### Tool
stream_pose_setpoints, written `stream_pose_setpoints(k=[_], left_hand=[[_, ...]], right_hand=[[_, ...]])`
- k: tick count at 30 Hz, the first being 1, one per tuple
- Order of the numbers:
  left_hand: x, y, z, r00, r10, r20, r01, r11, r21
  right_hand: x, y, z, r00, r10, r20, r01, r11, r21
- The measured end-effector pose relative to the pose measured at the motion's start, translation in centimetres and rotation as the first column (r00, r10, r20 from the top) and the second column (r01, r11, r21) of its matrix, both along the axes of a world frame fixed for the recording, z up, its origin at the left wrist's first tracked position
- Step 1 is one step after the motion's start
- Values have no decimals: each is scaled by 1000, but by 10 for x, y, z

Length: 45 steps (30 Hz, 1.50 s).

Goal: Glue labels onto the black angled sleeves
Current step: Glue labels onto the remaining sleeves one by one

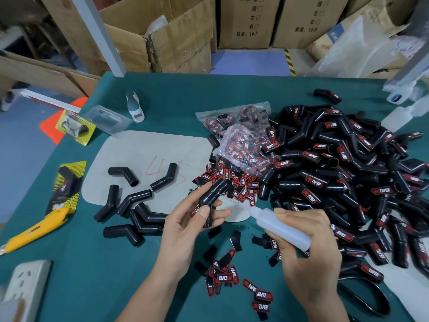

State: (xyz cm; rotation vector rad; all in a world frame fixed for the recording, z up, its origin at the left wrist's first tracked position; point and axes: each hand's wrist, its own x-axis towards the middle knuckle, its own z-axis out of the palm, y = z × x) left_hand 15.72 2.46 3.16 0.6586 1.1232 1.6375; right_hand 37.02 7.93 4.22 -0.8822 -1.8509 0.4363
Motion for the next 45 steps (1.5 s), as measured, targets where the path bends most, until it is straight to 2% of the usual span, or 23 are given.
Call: stream_pose_setpoints(k=[24,34,37,41,43,45], left_hand=[[2,0,3,1000,5,9,-5,1000,11],[-1,0,3,998,16,63,-15,1000,-12],[-3,1,2,996,20,86,-18,1000,-21],[-4,3,0,994,26,105,-25,1000,-15],[-4,4,0,992,30,124,-28,999,-17],[-4,5,0,990,31,141,-28,999,-22]], right_hand=[[-5,-1,0,999,34,29,-35,999,38],[-4,0,2,999,27,-22,-26,999,22],[-3,0,4,993,-39,-110,36,999,-34],[-6,3,9,965,-107,-239,52,973,-225],[-8,4,9,959,-143,-244,46,930,-364],[-10,6,4,974,-162,-158,72,884,-462]])
